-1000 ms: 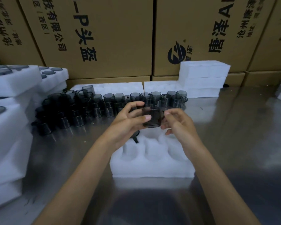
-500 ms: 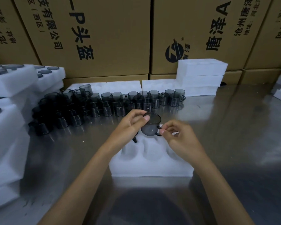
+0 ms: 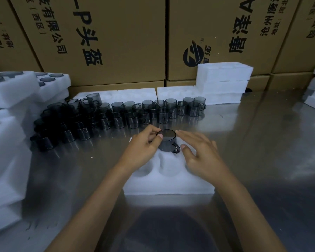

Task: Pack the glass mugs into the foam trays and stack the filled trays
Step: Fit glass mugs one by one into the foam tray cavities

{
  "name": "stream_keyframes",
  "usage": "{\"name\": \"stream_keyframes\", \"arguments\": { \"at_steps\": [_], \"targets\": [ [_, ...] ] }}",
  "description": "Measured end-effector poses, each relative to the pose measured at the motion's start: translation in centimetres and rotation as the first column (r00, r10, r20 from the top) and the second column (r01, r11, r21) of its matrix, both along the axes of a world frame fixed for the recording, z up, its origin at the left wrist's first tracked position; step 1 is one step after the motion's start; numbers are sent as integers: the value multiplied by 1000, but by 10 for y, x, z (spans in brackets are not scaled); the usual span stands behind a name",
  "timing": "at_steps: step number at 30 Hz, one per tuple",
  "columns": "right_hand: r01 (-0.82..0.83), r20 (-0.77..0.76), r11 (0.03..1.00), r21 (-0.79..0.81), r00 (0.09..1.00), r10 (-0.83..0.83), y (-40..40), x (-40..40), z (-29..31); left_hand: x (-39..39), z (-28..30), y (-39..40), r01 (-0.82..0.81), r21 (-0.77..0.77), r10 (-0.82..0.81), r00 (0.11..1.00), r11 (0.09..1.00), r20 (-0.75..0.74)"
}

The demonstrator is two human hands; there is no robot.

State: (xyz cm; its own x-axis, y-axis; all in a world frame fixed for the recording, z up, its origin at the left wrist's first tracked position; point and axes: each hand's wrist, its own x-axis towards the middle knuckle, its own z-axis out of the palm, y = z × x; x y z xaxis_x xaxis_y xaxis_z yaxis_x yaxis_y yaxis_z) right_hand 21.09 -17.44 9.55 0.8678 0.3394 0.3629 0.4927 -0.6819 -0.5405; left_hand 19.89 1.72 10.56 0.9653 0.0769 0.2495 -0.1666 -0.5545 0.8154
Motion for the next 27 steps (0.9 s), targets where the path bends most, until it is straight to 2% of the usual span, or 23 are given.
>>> {"name": "stream_keyframes", "arguments": {
  "at_steps": [7,13,14,17,19,22,27],
  "targets": [
    [52,25,996,-73,998,-50,-5,7,-8,0,-6,0,26,193,-30,999,981,16],
    [48,49,994,-97,998,-43,-8,10,-11,2,-8,0,-12,255,12,1000,967,4],
    [51,43,992,-114,998,-46,-8,10,-12,1,-9,-1,-32,318,32,999,947,6],
    [66,-36,989,-133,997,-72,-5,10,-15,2,-13,-2,-67,601,75,997,796,11],
    [42,-154,999,-25,987,-46,-6,9,-13,2,-12,-1,-72,608,103,994,791,-18],
    [-5,-335,967,253,938,92,-9,6,-6,3,-10,1,-68,557,99,995,828,-25],
    [70,-408,861,504,898,165,-7,2,2,3,-2,14,-86,530,132,990,844,-50]
  ]
}}
